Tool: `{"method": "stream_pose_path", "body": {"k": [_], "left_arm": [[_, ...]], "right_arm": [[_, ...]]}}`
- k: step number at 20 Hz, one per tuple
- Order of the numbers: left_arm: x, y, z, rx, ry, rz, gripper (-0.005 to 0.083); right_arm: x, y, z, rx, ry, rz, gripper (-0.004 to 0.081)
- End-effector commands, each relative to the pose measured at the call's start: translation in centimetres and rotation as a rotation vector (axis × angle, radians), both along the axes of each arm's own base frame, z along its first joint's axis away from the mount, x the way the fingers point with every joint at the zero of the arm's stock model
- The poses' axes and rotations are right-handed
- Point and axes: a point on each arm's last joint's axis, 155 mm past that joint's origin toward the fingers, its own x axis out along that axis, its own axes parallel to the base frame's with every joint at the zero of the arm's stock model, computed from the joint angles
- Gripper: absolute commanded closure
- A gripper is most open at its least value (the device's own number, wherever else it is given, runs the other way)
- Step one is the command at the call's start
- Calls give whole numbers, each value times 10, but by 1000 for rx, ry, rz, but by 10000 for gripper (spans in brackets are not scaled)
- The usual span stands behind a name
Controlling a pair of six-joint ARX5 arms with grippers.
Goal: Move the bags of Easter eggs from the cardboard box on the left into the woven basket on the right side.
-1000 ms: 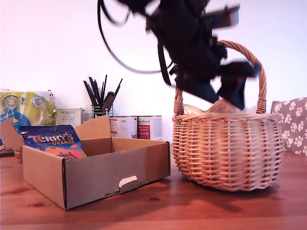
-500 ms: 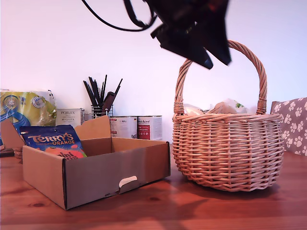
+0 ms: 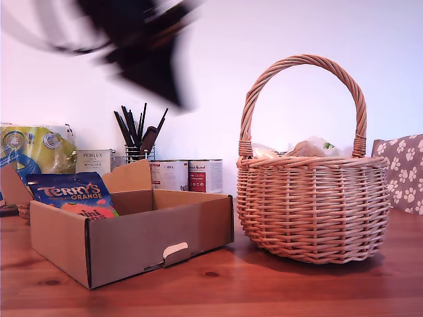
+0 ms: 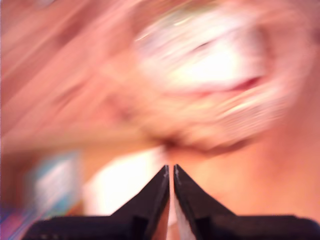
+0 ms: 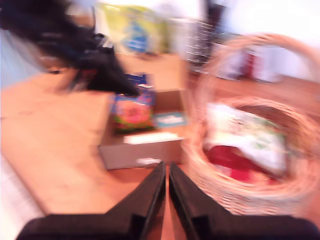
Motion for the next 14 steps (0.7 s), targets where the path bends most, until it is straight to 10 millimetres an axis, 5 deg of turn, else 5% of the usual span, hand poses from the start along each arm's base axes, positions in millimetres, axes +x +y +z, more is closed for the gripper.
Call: {"method": "stream_pose_path", "body": {"k": [1, 4, 5, 8, 14], "left_arm": [[4, 19, -5, 46, -10, -7, 797], [31, 60, -1, 98, -68, 32, 792], [38, 70, 1, 106, -86, 36, 726], [61, 109, 7, 130, -132, 111, 131], [89, 151, 8, 119, -198, 94, 100]], "right_arm": [[0, 5, -10, -5, 17, 26, 783], [3, 6, -11, -9, 23, 24, 783], [3, 6, -11, -9, 23, 23, 783], [4, 5, -11, -9, 19, 17, 783], [4, 6, -8, -5, 11, 19, 783]]}}
